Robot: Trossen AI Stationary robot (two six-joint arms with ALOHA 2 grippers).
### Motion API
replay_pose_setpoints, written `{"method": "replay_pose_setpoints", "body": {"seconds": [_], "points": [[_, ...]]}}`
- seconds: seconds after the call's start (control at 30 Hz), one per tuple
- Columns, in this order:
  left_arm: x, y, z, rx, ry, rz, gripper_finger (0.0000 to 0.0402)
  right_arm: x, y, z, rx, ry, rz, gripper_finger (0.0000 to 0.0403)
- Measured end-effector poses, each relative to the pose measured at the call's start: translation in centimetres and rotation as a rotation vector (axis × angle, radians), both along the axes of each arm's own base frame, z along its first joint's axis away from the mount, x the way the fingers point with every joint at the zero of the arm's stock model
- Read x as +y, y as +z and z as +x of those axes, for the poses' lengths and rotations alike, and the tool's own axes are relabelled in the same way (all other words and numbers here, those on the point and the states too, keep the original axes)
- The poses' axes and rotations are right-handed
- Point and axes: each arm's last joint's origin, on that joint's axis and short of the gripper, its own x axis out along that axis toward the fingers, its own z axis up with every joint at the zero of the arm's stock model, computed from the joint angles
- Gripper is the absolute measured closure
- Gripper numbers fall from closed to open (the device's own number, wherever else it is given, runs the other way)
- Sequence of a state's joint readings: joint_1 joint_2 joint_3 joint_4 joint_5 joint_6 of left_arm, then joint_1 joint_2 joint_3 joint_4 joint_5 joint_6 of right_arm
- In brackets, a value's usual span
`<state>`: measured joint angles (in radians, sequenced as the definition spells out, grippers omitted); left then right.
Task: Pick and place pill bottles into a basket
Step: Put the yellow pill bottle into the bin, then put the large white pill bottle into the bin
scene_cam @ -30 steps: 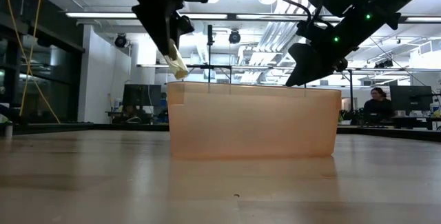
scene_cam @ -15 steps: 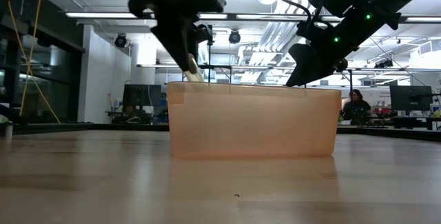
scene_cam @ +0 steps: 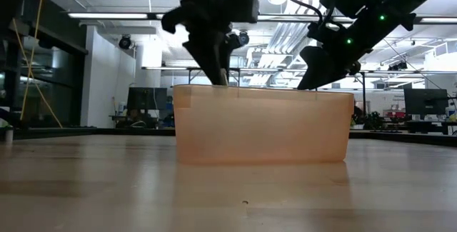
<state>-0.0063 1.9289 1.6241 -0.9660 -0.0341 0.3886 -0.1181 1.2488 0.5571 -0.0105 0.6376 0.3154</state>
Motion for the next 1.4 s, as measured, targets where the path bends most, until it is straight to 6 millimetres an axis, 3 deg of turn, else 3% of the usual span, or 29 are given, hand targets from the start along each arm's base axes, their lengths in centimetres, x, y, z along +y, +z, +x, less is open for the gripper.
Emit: {"method": "replay_pose_setpoints", "body": {"seconds": [0.17,0.33,0.53,0.97,1.2,1.4], "points": [[0.0,-1.7,0.6,0.047,-0.008,0.003,0.0233,0.0,0.0,0.0,0.004,0.000,0.001,0.0199],[0.0,-3.2,1.0,0.089,-0.009,0.003,0.0242,0.0,0.0,0.0,0.005,0.000,0.001,0.0199],[0.0,-3.6,1.4,0.072,-0.038,0.011,0.0250,0.0,0.0,0.0,0.005,0.001,0.001,0.0199],[0.0,-4.0,1.5,0.084,-0.052,0.018,0.0198,0.0,-0.1,0.0,0.004,0.009,0.008,0.0199],[0.5,-0.7,1.5,0.035,-0.020,0.013,0.0208,0.0,0.0,0.0,0.000,0.010,0.010,0.0199],[1.4,3.8,-1.0,-0.039,0.010,-0.049,0.0234,0.1,0.0,0.1,-0.023,0.007,0.031,0.0199]]}}
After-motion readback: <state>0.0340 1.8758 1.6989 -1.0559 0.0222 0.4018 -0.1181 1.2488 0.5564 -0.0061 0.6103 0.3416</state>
